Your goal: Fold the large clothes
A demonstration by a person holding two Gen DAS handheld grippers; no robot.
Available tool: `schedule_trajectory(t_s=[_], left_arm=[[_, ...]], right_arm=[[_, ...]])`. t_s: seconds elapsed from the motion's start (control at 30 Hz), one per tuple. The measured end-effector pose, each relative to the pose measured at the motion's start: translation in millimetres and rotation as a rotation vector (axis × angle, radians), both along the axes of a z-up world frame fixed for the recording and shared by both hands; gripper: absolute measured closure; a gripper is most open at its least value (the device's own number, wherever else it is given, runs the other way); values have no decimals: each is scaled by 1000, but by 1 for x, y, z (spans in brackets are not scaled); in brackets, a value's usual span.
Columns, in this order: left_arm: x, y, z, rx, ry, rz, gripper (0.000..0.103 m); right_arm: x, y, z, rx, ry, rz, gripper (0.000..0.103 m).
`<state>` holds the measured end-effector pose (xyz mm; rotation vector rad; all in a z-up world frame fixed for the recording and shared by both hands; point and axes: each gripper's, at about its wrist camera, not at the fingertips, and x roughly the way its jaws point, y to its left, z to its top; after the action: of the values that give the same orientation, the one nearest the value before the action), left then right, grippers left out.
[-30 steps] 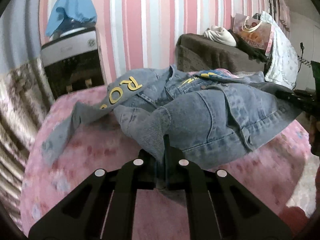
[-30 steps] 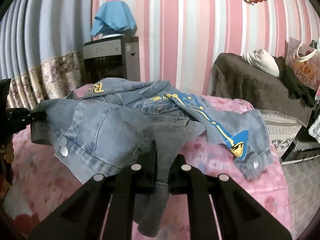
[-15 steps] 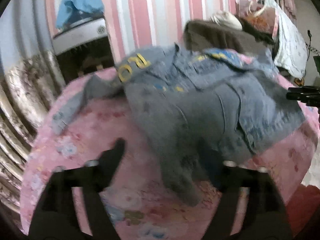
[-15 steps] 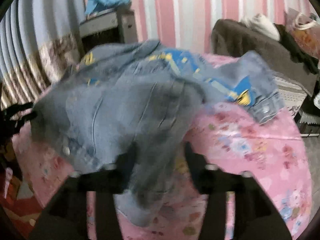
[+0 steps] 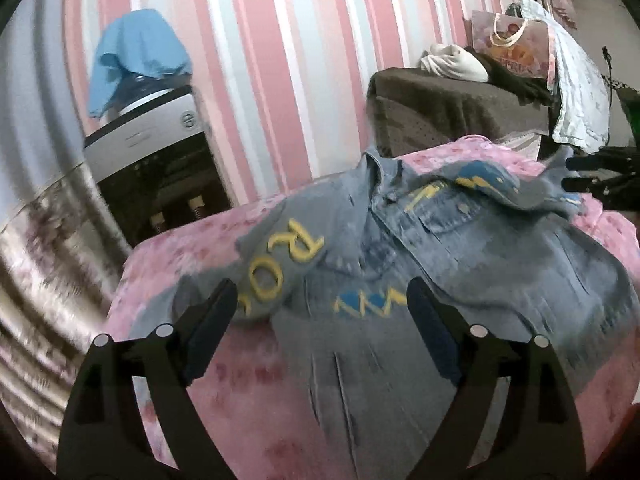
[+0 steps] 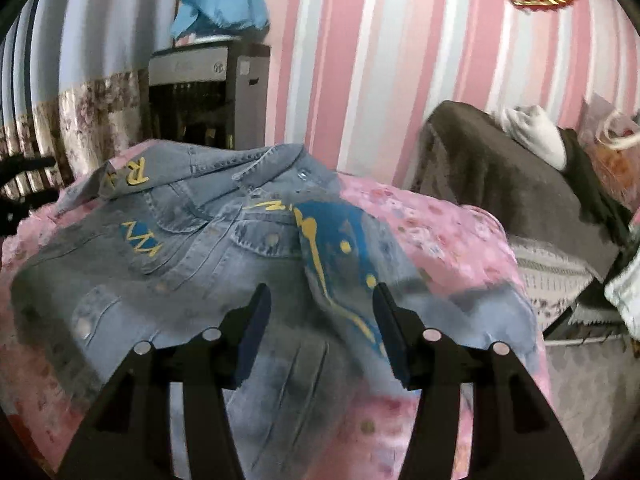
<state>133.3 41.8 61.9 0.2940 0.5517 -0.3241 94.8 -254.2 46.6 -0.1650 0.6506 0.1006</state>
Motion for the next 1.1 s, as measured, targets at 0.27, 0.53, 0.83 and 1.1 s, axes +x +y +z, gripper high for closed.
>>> schedule_trajectory(t_s=[0.27,0.53,0.83,1.1], left_arm=[[96,-23,-43,117,137,-82,16],[152,-11,-73,126,231,-51,94],[236,47,-53,47,203,167,98],[271,72,-70,49,214,256,96]], right_arm=[[86,26,-39,-103,158,50,48],[122,20,-68,-165,234,28,91],[186,-44,-21,-327,94,-198,101],[254,-88,-11,-325,91,-312,101]])
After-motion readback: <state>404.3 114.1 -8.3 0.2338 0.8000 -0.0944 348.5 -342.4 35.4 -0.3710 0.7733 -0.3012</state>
